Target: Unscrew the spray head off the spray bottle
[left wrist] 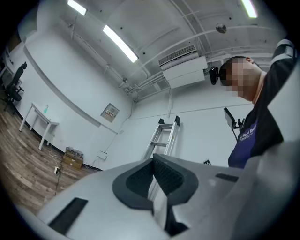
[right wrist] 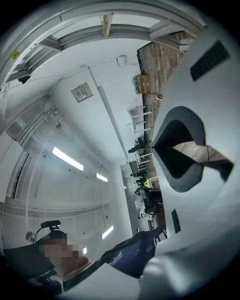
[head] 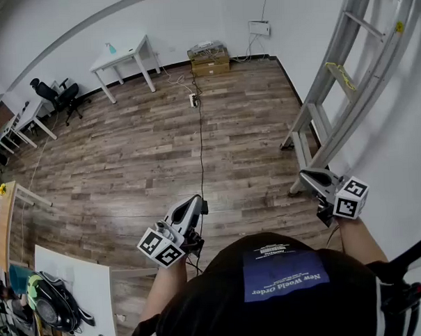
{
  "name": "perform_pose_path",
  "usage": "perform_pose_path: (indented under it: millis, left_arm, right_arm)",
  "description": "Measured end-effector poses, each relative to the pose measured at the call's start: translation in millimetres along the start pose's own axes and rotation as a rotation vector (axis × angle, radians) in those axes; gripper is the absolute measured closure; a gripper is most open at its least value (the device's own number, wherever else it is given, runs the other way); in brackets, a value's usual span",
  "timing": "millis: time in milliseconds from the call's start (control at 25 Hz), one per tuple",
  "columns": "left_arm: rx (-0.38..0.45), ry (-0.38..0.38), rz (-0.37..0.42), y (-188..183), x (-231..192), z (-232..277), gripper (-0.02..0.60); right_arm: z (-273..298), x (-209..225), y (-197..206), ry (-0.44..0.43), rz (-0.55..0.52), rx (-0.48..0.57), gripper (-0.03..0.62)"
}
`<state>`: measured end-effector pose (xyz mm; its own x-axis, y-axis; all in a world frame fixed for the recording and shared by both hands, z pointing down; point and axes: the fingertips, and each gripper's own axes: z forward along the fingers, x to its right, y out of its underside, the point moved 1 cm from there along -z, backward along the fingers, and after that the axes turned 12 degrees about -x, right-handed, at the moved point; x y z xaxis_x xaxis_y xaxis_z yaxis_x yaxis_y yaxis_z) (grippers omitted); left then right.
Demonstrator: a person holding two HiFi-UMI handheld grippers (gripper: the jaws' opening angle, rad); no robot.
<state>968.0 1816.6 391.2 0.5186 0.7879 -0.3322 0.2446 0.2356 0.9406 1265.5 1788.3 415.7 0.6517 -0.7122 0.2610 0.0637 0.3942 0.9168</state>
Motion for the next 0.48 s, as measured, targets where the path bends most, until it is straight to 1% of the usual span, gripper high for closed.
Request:
perform_pose_path:
  millis: [160,280,360,480]
  left_arm:
    - [0.008,-0.024,-0.017,-2.3,-15.5,-3.7,0.58]
    - [0.002,-0.042,-0.026,-0.2,-23.0,3.2,0.58]
    - [-0.004,-0.05,-0.026,0.4,-29.2,19.6,0.58]
    - [-0.009,-0.075,-0.004,-4.7,-45.2,54.8,0.58]
  right_arm:
    - [12.7,5.1,1.3,-0.01,0.009,-0.018,0.597]
    - [16.7,18.0,-0.7,-0.024,0.017,-0.015,0.597]
    - [20.8,37.9,-5.1,-0.039,0.022,-0.01,0.597]
    - [32.3,79.7,-19.0,-0.072,0.019,0.002,0.597]
